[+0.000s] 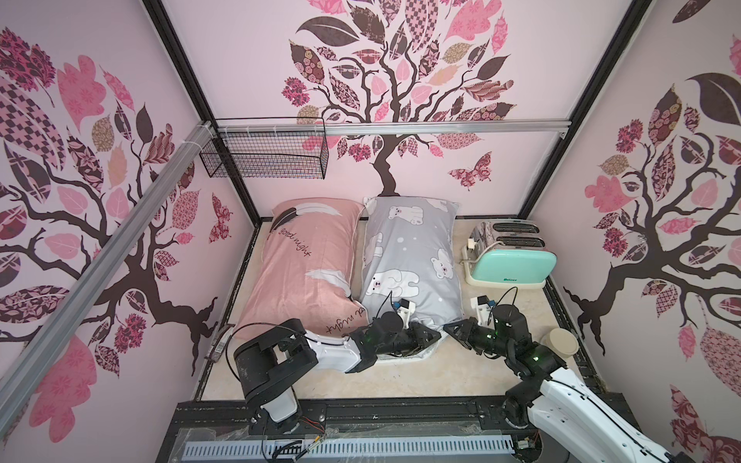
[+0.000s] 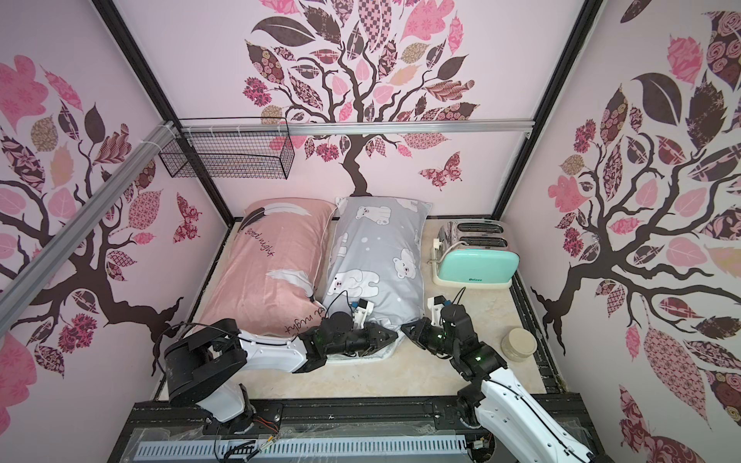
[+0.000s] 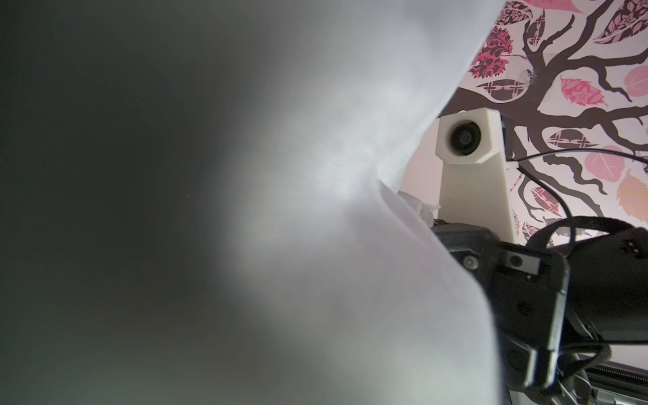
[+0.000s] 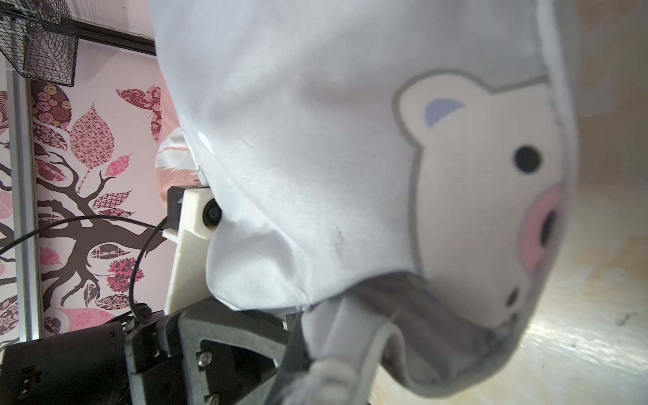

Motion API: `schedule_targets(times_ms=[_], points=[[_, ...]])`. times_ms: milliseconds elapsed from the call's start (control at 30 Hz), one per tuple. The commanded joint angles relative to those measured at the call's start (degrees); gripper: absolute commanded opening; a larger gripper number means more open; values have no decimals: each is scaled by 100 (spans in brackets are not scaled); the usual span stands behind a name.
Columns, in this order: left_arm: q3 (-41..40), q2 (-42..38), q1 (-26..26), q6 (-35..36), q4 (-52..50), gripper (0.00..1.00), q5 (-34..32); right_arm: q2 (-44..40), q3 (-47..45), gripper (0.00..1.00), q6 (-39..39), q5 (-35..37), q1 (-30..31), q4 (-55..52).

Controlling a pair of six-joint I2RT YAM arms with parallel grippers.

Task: Zip up pillowcases
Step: Zip the zipper on the pillowcase.

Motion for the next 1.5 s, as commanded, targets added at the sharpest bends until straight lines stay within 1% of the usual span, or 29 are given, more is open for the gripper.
schedule_targets(times_ms=[0, 467, 600, 700, 733, 767, 800, 833, 867, 900, 967, 1067, 1167, 1233, 1300, 1333, 1400, 1467], points=[[92, 73, -33, 5, 91, 20, 40, 4, 23, 0, -66, -29, -43, 26], [86, 44, -32, 41, -96, 0, -43, 20, 192, 0, -316, 94, -48, -249], [51, 26, -33, 36, -101, 0, -52, 36, 208, 0, -392, 134, -48, -300], [29, 14, -31, 29, -118, 0, -61, 112, 321, 0, -596, 204, -47, -480], [9, 21, -28, 21, -113, 0, -70, 161, 406, 7, -712, 259, -47, -618], [-8, 16, -31, 11, -113, 0, -83, 202, 492, 24, -854, 313, -47, -756], [-26, 36, -33, -9, -105, 0, -109, 275, 613, 46, -1067, 369, -47, -979], [-26, 59, -33, -20, -102, 0, -115, 358, 787, 62, -1290, 474, -47, -1309], [-21, 78, -31, -41, -72, 0, -138, 426, 936, 70, -1467, 559, -48, -1588], [3, 122, -20, -61, -30, 0, -140, 472, 1070, 74, -1681, 649, -50, -1907], [56, 197, -2, -82, 33, 0, -131, 438, 1223, 76, -1885, 744, -48, -2338], [137, 306, 126, -67, 42, 0, -120, 117, 1156, 75, -1896, 644, -53, -2584], [140, 399, 396, 0, 73, 0, 28, -138, 1026, 65, -1925, 370, -52, -2687], [183, 463, 526, 45, 48, 0, 96, -220, 865, 55, -1911, 259, -54, -2650], [261, 510, 573, 88, -29, 0, 162, -234, 677, 48, -1842, 157, -50, -2476], [305, 527, 574, 85, -61, 0, 188, -234, 574, 42, -1801, 157, -49, -2347], [346, 562, 564, 61, -46, 0, 203, -228, 341, 31, -1664, 51, -47, -1924], [338, 596, 573, 32, -3, 0, 203, -210, 24, 18, -1382, -199, -31, -1268]])
